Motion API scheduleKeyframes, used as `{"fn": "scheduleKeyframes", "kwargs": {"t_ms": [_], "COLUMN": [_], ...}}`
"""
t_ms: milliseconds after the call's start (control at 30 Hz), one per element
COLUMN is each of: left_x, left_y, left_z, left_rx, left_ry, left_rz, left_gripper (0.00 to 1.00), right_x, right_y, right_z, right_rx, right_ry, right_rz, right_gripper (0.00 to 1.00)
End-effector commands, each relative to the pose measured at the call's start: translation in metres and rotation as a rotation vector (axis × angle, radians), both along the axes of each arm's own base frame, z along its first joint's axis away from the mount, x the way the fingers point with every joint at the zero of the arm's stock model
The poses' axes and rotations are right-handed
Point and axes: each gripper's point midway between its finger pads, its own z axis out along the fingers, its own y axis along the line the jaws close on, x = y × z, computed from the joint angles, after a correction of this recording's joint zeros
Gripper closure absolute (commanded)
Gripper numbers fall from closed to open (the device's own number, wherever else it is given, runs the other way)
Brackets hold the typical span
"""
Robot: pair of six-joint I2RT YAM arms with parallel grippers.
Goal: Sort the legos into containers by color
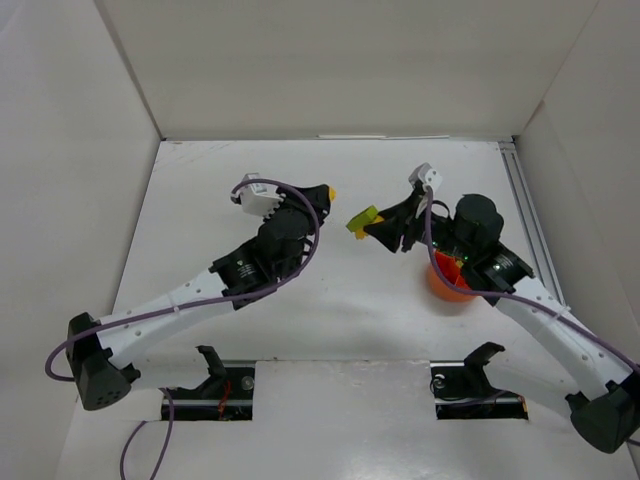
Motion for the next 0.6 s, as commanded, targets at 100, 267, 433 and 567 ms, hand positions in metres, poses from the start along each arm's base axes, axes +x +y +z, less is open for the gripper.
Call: {"fn": "scheduleKeyframes", "kwargs": {"t_ms": [100, 267, 433, 567], "left_x": [0.017, 0.028, 0.021, -0.029], "left_y": [0.039, 0.004, -0.091, -0.174], "left_z": [0.004, 0.020, 0.000, -0.001], "left_rx": [0.011, 0.176, 0.448, 0.655], "left_ry": [0.008, -0.062, -0.144, -0.353], "left_rz": [0.121, -0.050, -0.488, -0.753], "left_gripper": [0.71, 0.70, 0.69, 0.68], "right_x": [-0.021, -0.004, -0.028, -0.057], "right_y": [-0.051, -0.138, -0.270, -0.314], "right_z": [0.009, 0.016, 0.006, 0.028], "right_rx": [-0.016, -0.170, -0.327, -0.281], "right_ry": [-0.033, 0.008, 0.187, 0.132], "right_rz": [-0.124, -0.570, -1.244, -1.465], "right_gripper": [1.00, 1.00, 1.00, 1.00]}}
